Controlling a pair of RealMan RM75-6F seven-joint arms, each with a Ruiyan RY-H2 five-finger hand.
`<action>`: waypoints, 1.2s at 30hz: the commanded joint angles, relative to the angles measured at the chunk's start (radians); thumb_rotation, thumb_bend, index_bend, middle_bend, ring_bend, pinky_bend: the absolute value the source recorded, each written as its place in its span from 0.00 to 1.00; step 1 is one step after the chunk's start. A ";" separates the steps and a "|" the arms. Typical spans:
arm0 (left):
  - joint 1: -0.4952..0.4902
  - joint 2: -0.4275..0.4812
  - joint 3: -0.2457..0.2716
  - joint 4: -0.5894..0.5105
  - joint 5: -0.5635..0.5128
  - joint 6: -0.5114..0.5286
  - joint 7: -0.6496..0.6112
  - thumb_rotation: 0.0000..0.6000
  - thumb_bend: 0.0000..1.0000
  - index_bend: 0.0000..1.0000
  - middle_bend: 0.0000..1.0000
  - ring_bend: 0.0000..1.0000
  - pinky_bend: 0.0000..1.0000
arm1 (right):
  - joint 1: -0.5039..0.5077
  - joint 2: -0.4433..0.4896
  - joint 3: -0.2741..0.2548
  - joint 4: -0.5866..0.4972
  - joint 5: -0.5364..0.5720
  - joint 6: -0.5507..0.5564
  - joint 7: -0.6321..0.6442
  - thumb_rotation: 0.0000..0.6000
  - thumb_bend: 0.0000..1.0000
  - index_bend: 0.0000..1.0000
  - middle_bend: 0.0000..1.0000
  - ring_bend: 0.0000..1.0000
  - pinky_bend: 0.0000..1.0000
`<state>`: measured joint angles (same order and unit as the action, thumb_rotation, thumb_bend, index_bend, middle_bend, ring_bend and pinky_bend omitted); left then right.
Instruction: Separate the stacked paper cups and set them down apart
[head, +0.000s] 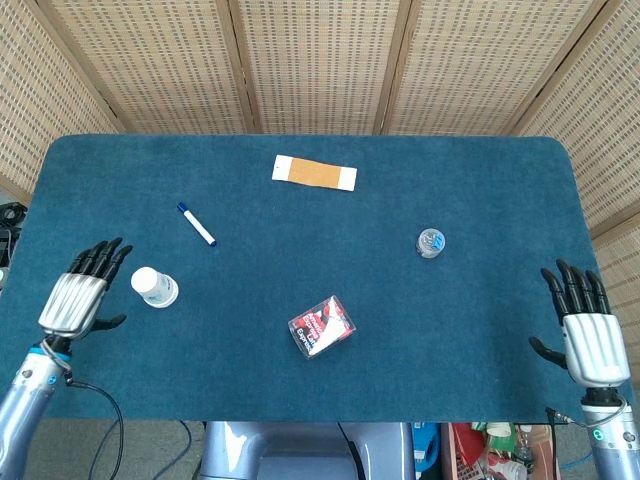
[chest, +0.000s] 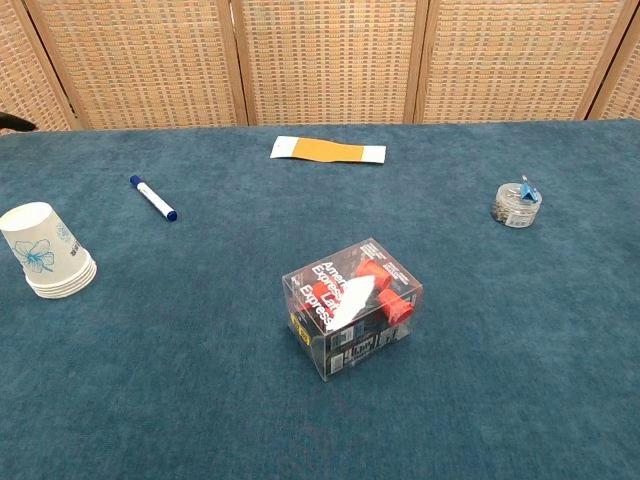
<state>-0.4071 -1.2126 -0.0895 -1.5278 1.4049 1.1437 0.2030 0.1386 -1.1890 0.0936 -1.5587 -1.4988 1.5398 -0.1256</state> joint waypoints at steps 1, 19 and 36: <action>-0.096 -0.048 -0.027 0.096 -0.028 -0.126 -0.018 1.00 0.12 0.07 0.18 0.20 0.30 | -0.001 0.000 0.003 0.002 0.007 -0.004 0.000 1.00 0.00 0.00 0.00 0.00 0.00; -0.139 -0.184 -0.016 0.309 -0.052 -0.185 -0.106 1.00 0.12 0.43 0.44 0.43 0.45 | -0.011 0.015 0.021 0.012 0.042 -0.016 0.051 1.00 0.00 0.00 0.00 0.00 0.00; -0.090 -0.091 -0.134 0.114 -0.030 -0.042 -0.754 1.00 0.12 0.50 0.49 0.48 0.48 | 0.026 -0.012 0.008 0.085 -0.078 -0.007 0.070 1.00 0.00 0.00 0.00 0.00 0.00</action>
<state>-0.5126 -1.3431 -0.1608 -1.3188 1.3602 1.0558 -0.2412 0.1452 -1.1865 0.1068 -1.5154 -1.5231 1.5174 -0.0664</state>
